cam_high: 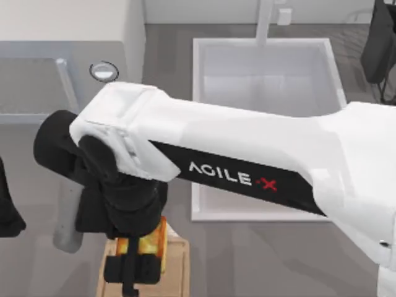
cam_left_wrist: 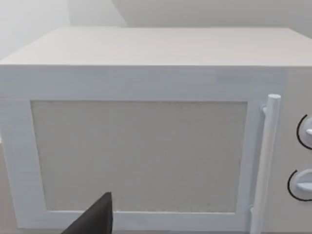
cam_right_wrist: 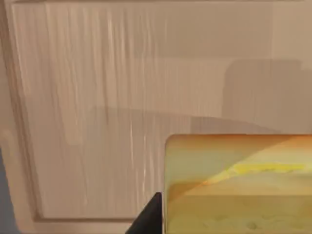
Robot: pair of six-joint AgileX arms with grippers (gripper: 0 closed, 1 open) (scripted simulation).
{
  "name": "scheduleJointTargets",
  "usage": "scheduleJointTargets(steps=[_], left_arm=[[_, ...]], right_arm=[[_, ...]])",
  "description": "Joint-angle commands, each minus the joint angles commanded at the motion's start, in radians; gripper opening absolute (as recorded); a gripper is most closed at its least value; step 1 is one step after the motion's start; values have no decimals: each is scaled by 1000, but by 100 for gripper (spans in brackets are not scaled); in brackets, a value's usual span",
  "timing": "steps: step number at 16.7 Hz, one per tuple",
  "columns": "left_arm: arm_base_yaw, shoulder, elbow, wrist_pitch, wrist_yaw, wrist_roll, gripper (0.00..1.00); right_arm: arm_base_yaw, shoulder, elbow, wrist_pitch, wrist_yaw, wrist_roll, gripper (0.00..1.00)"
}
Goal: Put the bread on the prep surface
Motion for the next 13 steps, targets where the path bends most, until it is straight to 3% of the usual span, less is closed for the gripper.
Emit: scheduleJointTargets(steps=[13], left_arm=[[0,0,0,0,0,0,100]], right_arm=[[14,10,-47,60,1,-8,0]])
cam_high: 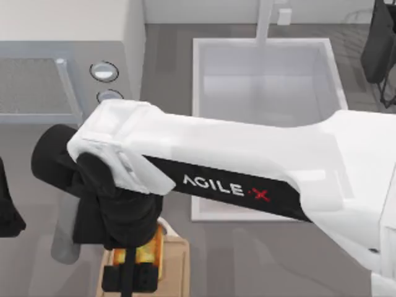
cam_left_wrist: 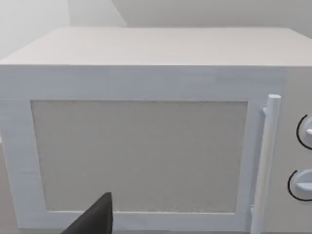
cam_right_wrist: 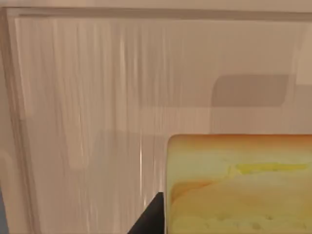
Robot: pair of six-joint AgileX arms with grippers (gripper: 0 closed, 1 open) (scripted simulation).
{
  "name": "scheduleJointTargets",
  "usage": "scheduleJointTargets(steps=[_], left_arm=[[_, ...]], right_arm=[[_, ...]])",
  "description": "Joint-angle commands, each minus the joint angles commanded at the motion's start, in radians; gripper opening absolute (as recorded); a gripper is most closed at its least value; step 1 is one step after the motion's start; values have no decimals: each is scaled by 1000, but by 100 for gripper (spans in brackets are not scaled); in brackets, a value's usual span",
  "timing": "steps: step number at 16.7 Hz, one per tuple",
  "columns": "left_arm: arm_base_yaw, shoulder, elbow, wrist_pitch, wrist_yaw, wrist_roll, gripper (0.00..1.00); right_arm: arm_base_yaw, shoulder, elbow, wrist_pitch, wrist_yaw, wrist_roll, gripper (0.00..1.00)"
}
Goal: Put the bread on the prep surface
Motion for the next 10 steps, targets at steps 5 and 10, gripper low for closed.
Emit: scheduleJointTargets(steps=[5,10], left_arm=[[0,0,0,0,0,0,100],[0,0,0,0,0,0,100]], right_arm=[[1,8,-42,51,-1,1,0],[3,20,-83,101,1,0,0]])
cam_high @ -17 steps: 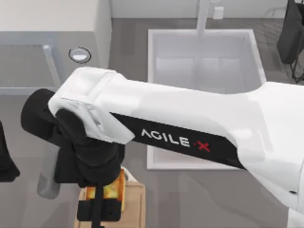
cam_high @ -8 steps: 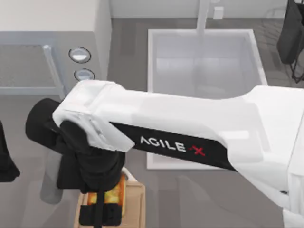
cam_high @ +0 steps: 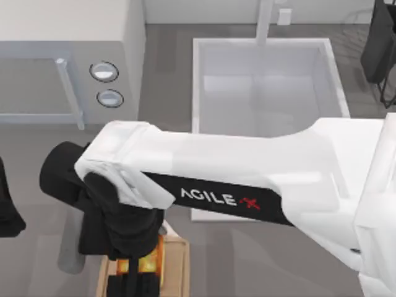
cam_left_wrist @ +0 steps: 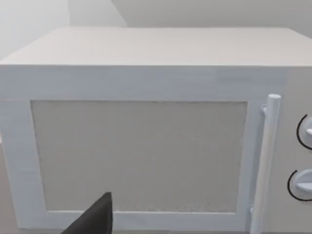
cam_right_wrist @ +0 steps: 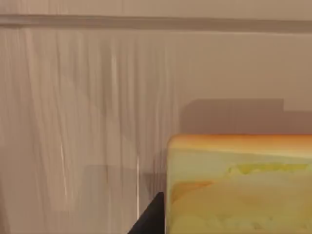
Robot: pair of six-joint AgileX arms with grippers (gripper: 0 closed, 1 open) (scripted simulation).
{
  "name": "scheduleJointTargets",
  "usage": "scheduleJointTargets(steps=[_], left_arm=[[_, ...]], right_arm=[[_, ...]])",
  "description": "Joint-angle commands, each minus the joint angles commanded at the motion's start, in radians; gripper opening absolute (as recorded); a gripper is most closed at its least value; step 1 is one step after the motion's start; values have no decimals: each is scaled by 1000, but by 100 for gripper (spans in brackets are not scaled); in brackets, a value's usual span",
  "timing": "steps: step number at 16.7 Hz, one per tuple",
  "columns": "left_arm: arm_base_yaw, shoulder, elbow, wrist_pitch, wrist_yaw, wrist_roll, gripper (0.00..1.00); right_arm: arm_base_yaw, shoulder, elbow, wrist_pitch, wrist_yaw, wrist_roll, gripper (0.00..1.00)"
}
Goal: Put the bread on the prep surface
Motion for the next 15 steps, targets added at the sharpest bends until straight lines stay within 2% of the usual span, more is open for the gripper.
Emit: scheduleJointTargets(steps=[4,15], left_arm=[[0,0,0,0,0,0,100],[0,0,0,0,0,0,100]], right_arm=[[0,0,0,0,0,0,0],[0,0,0,0,0,0,83]])
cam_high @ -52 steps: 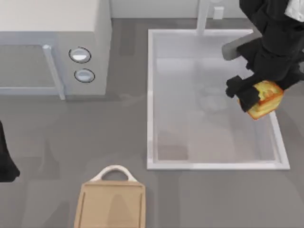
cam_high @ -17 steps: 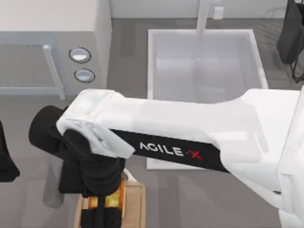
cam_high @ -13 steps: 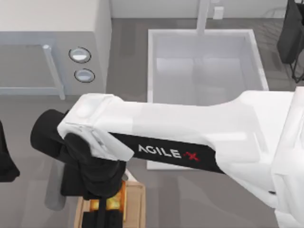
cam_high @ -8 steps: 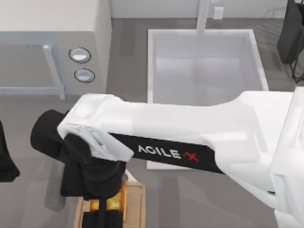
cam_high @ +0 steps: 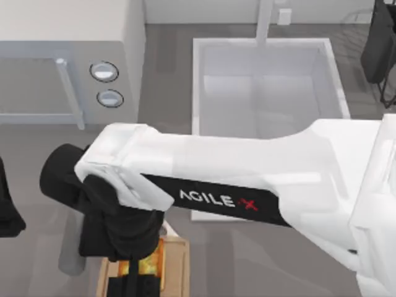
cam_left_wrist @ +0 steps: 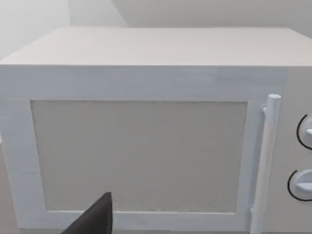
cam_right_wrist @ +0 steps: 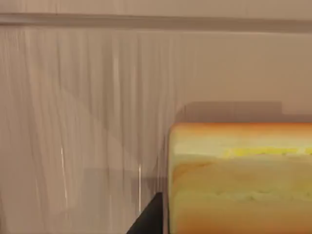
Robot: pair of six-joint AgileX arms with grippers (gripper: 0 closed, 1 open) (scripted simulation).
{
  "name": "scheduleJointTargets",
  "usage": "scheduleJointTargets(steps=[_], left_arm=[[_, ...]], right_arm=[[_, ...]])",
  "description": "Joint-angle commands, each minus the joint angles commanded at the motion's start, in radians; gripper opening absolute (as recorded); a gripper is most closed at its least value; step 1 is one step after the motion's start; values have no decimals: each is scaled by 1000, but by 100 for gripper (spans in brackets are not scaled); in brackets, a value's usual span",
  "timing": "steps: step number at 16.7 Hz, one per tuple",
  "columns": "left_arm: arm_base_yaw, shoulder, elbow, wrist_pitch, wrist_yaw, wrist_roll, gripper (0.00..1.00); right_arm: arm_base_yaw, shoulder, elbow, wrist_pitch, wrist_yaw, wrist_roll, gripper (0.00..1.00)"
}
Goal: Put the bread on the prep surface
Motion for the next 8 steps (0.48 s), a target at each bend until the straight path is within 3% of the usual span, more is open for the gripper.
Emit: scheduleJointTargets(steps=[2,8], left_arm=[[0,0,0,0,0,0,100],[0,0,0,0,0,0,100]], right_arm=[[0,0,0,0,0,0,98],[0,0,0,0,0,0,100]])
